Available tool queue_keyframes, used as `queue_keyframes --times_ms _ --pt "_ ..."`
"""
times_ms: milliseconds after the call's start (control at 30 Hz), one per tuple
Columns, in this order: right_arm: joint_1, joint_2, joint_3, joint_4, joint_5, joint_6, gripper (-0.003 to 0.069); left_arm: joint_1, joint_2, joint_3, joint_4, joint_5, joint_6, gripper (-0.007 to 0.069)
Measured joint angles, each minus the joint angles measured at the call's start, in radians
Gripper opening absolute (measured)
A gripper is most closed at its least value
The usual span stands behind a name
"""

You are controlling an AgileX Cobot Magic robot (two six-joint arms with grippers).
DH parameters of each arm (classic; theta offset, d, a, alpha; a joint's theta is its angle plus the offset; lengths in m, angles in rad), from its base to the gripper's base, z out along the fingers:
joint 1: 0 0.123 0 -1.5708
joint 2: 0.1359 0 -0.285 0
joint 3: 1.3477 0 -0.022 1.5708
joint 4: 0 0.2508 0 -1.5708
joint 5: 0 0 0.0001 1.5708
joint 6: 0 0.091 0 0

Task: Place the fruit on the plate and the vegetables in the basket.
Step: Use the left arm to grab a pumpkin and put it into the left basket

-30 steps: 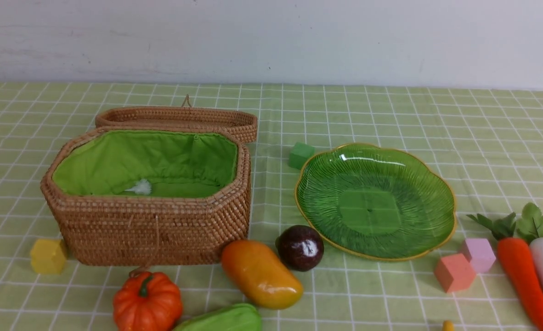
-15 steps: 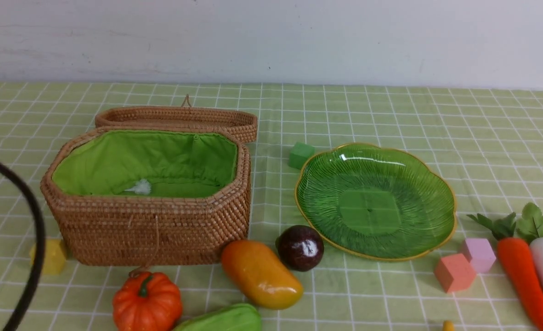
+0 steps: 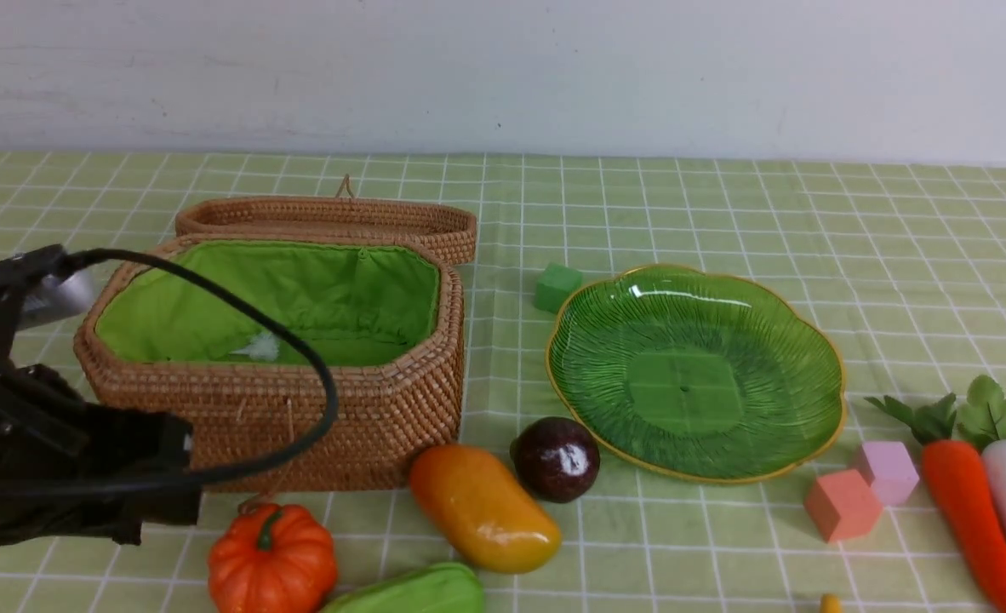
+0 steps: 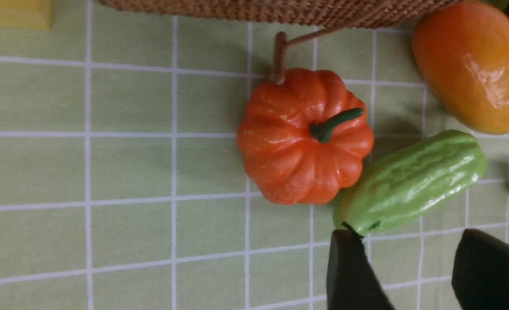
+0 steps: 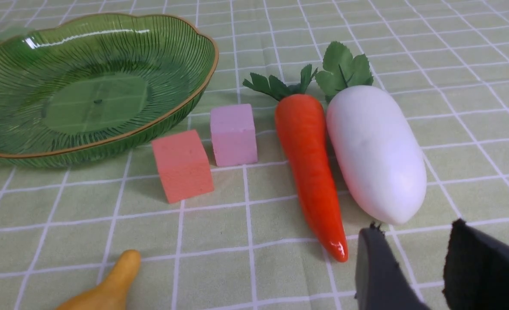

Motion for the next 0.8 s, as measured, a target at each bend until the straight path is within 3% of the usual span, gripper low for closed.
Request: queue_keyframes --times_ms 167,267,367,500,600,800 --pt "0.000 0.000 0.000 0.000 0.000 0.000 0.0240 -0.064 0.098 -0.068 0.033 0.080 0.031 0.0452" --pt "0.000 0.000 0.000 0.000 0.000 0.000 0.0240 -0.162 0.166 -0.103 0.114 0.087 0.013 0.0499" --pt "0.000 0.000 0.000 0.000 0.000 0.000 0.0240 -0.261 0.253 -0.148 0.283 0.061 -0.112 0.0524" --pt "0.000 0.000 0.000 0.001 0.000 0.000 0.0240 -0.311 0.330 -0.165 0.399 -0.015 -0.197 0.0520" --pt "0.000 0.000 0.000 0.001 0.000 0.000 0.0240 -0.322 0.379 -0.168 0.399 -0.061 -0.207 0.0506" --pt "0.000 0.000 0.000 0.000 0.000 0.000 0.0240 -0.325 0.440 -0.169 0.399 -0.105 -0.212 0.0395"
